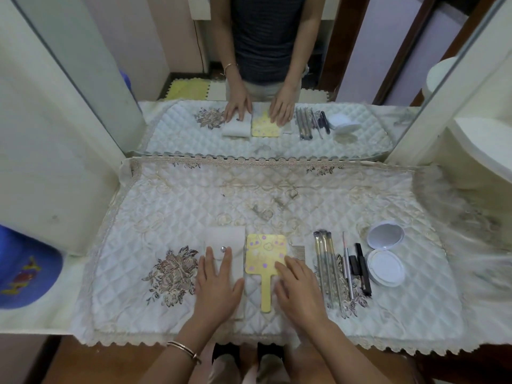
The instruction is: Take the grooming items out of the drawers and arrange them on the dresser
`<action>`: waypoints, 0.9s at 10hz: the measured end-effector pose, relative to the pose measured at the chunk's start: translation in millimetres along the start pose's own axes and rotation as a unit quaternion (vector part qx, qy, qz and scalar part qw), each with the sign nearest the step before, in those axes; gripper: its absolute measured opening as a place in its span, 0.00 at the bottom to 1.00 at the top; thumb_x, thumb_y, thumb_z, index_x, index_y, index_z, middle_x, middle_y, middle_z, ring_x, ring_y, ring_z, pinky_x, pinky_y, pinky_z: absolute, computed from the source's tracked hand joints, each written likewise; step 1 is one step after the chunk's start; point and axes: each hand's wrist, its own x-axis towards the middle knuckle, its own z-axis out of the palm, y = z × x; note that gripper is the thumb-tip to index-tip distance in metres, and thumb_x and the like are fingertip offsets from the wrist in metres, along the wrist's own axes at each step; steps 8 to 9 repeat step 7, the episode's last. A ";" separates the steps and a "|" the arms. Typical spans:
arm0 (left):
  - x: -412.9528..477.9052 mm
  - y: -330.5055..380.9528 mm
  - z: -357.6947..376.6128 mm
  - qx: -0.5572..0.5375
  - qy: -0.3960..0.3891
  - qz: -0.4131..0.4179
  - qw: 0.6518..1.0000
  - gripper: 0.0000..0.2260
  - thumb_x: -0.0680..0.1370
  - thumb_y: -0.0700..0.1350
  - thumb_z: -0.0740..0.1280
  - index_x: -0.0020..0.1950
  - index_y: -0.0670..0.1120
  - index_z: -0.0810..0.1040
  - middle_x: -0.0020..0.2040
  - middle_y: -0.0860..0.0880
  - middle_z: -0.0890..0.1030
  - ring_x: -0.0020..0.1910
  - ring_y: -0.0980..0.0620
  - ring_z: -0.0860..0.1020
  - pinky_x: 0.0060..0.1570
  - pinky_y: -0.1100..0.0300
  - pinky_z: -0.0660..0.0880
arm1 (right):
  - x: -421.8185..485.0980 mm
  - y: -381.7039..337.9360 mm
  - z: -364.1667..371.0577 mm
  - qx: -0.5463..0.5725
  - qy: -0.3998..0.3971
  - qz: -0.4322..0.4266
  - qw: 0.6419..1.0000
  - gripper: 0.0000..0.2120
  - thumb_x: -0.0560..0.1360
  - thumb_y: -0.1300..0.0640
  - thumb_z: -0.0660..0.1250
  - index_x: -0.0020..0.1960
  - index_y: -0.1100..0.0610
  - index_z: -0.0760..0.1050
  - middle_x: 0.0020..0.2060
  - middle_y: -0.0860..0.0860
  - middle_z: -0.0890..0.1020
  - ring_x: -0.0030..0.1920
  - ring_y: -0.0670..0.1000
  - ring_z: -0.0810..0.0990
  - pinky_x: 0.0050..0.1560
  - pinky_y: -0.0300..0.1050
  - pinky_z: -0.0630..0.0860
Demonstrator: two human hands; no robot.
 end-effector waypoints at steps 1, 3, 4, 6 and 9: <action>1.0 -0.3 2.2 -0.003 0.008 -0.010 1.000 0.37 0.68 0.62 0.50 0.75 0.54 0.43 0.76 0.43 0.38 0.75 0.41 0.38 0.74 0.44 0.44 | -5.0 14.8 -1.5 -0.001 0.013 -0.013 1.000 0.19 0.70 0.50 0.57 0.55 0.53 0.79 0.55 0.52 0.82 0.58 0.51 0.78 0.53 0.51 0.80; -0.5 0.7 1.7 0.002 0.002 -0.015 1.000 0.42 0.62 0.67 0.43 0.75 0.55 0.42 0.76 0.43 0.37 0.75 0.42 0.37 0.73 0.46 0.43 | -8.4 23.4 1.3 0.012 0.005 -0.033 0.999 0.21 0.70 0.51 0.56 0.58 0.54 0.76 0.58 0.53 0.80 0.61 0.52 0.77 0.59 0.54 0.76; -1.5 0.1 1.0 -0.002 0.004 -0.012 1.000 0.35 0.71 0.62 0.52 0.74 0.56 0.43 0.76 0.43 0.37 0.75 0.42 0.37 0.73 0.46 0.43 | -8.6 25.5 -1.7 0.014 -0.002 -0.044 0.999 0.20 0.69 0.52 0.57 0.58 0.54 0.77 0.57 0.53 0.81 0.59 0.52 0.79 0.58 0.51 0.75; -6.0 2.7 -5.5 -0.009 -0.003 0.001 1.000 0.31 0.75 0.59 0.56 0.75 0.57 0.47 0.76 0.44 0.38 0.75 0.43 0.37 0.74 0.47 0.43 | -6.0 31.1 -4.1 0.070 -0.049 -0.057 0.995 0.24 0.74 0.53 0.55 0.69 0.56 0.66 0.71 0.54 0.67 0.73 0.54 0.62 0.74 0.52 0.55; -8.8 -4.2 -14.9 -0.009 0.006 0.026 1.000 0.36 0.67 0.64 0.50 0.74 0.53 0.53 0.77 0.44 0.43 0.76 0.42 0.42 0.74 0.48 0.46 | -8.6 30.6 -8.7 0.104 -0.002 -0.027 0.994 0.24 0.75 0.51 0.52 0.69 0.55 0.66 0.71 0.54 0.67 0.73 0.53 0.61 0.73 0.48 0.55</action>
